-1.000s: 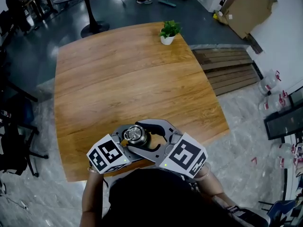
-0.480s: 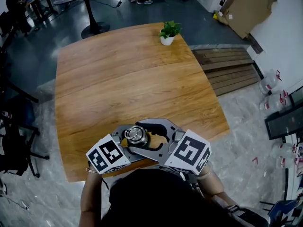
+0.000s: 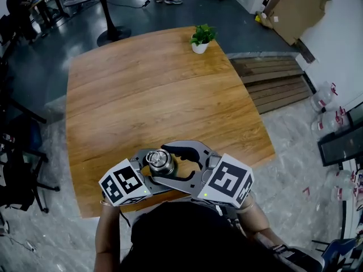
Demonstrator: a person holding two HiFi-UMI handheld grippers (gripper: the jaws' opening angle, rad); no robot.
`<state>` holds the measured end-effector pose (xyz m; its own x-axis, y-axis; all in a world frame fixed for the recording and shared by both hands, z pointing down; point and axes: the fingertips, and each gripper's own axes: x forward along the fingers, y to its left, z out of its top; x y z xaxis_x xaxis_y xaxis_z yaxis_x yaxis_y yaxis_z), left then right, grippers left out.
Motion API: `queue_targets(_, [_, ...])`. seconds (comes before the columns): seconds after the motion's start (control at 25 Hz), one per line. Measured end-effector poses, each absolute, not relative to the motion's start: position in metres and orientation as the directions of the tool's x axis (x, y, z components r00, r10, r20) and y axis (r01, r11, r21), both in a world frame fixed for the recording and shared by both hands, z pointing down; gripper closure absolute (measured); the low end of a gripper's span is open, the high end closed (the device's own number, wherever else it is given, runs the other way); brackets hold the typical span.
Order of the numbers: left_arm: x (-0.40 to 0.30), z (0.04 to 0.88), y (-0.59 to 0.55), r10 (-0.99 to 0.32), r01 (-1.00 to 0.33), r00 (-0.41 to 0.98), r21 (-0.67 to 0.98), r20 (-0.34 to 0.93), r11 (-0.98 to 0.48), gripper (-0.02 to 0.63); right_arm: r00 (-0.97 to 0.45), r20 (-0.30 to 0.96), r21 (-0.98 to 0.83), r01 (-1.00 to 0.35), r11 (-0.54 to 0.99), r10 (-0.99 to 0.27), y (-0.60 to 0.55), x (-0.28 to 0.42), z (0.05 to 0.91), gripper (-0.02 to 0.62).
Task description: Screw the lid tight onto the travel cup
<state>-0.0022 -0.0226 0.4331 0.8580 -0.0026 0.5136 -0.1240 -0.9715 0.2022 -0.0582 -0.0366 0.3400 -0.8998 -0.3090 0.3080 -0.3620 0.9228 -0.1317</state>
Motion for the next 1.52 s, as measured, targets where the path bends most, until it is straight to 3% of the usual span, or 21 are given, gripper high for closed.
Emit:
queue_targets(0.08, [-0.001, 0.435, -0.020, 0.007, -0.110, 0.852, 0.192, 0.524, -0.975, 0.212, -0.893, 0.334, -0.101, -0.352, 0.931, -0.302, -0.037, -0.059, 0.343, 0.331])
queue_targets(0.44, [-0.005, 0.434, -0.059, -0.250, -0.367, 0.811, 0.126, 0.529, -0.922, 0.212, -0.807, 0.309, -0.003, -0.531, 0.848, -0.504, -0.060, -0.056, 0.338, 0.347])
queue_targets(0.6, [-0.012, 0.439, -0.072, -0.362, -0.455, 0.727, 0.015, 0.583, -0.890, 0.212, -0.798, 0.314, 0.016, -0.537, 0.844, -0.514, -0.061, -0.054, 0.341, 0.348])
queue_targets(0.68, [-0.012, 0.441, -0.068, -0.340, -0.419, 0.729, -0.006, 0.594, -0.908, 0.212, -0.828, 0.319, -0.021, -0.493, 0.870, -0.461, -0.057, -0.056, 0.344, 0.347])
queue_targets(0.84, [-0.001, 0.436, -0.028, -0.068, -0.127, 0.834, 0.071, 0.547, -0.989, 0.212, -0.906, 0.322, -0.114, -0.326, 0.939, -0.275, -0.036, -0.063, 0.347, 0.342])
queue_targets(0.96, [0.004, 0.437, -0.012, 0.026, -0.032, 0.841, 0.098, 0.540, -0.995, 0.212, -0.927, 0.325, -0.147, -0.247, 0.958, -0.189, -0.026, -0.068, 0.348, 0.342])
queue_targets(1.24, [0.006, 0.444, -0.024, -0.015, -0.122, 0.835, 0.158, 0.550, -0.980, 0.212, -0.863, 0.373, -0.008, -0.372, 0.928, -0.342, -0.042, -0.068, 0.356, 0.334])
queue_targets(1.44, [0.006, 0.443, -0.042, -0.135, -0.252, 0.816, 0.137, 0.561, -0.958, 0.212, -0.816, 0.345, 0.043, -0.480, 0.876, -0.464, -0.056, -0.063, 0.354, 0.334])
queue_targets(1.52, [0.005, 0.444, -0.046, -0.158, -0.269, 0.810, 0.118, 0.565, -0.956, 0.212, -0.821, 0.341, 0.042, -0.474, 0.879, -0.459, -0.056, -0.064, 0.355, 0.336])
